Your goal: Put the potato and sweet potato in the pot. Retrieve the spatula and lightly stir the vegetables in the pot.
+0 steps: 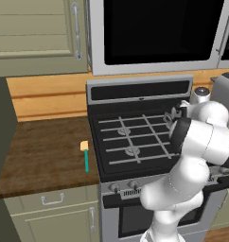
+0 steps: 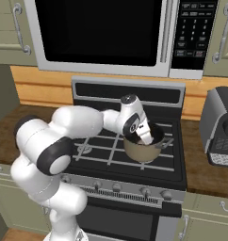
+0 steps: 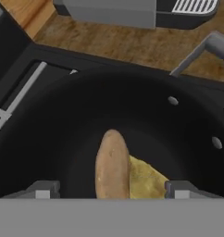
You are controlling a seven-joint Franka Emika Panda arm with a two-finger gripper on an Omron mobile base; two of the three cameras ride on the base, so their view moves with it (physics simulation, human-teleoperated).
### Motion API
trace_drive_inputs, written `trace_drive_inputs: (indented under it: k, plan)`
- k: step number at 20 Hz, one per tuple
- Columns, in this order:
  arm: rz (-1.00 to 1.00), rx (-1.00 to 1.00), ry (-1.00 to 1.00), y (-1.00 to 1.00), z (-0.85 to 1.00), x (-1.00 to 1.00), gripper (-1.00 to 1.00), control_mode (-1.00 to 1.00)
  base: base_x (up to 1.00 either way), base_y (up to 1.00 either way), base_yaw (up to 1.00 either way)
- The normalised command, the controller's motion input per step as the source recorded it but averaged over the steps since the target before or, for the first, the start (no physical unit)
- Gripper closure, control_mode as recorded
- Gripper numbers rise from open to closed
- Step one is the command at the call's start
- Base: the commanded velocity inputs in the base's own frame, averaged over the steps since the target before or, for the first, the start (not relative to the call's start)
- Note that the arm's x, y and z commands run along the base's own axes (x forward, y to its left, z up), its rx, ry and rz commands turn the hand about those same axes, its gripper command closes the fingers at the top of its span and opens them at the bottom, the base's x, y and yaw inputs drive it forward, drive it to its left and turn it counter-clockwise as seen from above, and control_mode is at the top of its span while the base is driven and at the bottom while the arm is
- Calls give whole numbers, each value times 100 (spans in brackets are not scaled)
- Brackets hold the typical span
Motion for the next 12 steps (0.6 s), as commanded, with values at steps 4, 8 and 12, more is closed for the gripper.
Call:
trace_drive_inputs:
  k: [4, 8, 12]
  plan:
    - [1, -3, -19, 13, 13, -45, -100, -100, 0, 0, 0]
    - [3, -10, -30, 37, 39, -57, -100, -100, 0, 0, 0]
    - [7, -12, -22, 81, 68, -58, -100, -100, 0, 0, 0]
